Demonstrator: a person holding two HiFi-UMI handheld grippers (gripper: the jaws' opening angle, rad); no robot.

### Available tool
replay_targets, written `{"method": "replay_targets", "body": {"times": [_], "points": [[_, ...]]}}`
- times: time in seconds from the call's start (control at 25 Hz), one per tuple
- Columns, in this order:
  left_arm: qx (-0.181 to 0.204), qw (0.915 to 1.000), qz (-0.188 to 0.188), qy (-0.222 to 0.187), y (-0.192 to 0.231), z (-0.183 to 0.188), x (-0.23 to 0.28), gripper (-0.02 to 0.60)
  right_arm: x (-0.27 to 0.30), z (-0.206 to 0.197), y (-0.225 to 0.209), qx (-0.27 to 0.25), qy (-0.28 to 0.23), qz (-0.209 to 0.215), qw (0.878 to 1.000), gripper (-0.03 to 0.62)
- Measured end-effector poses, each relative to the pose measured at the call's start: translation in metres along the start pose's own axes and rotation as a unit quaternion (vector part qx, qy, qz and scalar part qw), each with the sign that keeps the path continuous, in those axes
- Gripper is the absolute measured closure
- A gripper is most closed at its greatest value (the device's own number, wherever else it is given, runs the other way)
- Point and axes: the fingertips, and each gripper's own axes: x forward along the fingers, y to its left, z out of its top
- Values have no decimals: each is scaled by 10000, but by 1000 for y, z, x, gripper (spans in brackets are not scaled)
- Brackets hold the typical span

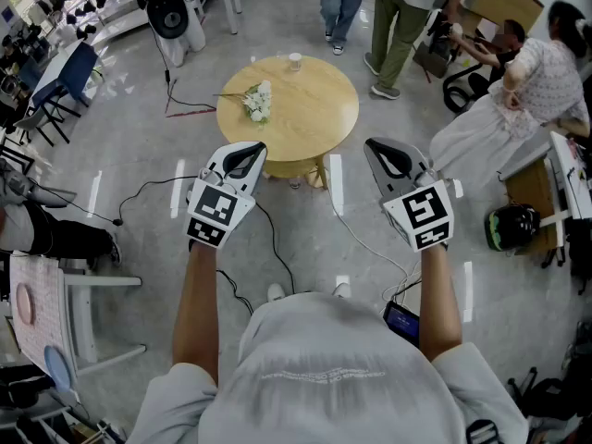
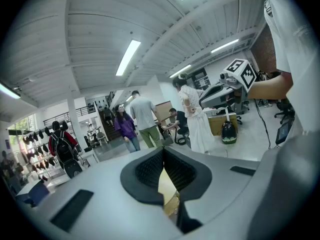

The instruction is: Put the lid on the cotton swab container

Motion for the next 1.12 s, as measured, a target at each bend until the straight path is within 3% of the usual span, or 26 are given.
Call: {"method": "replay_targets", "body": {"times": [0.36, 0.64, 1.12], "points": [[6, 9998, 70, 185, -17, 4, 9, 563, -13, -12, -18, 74, -149, -15, 9999, 568], [-14, 9990, 151, 429, -55, 17, 41, 564, -30, -45, -52, 99, -219, 228, 9995, 568], [-415, 9951, 478, 754, -99, 21, 83, 563, -56, -87, -107, 165, -150, 519, 9984, 568]]}}
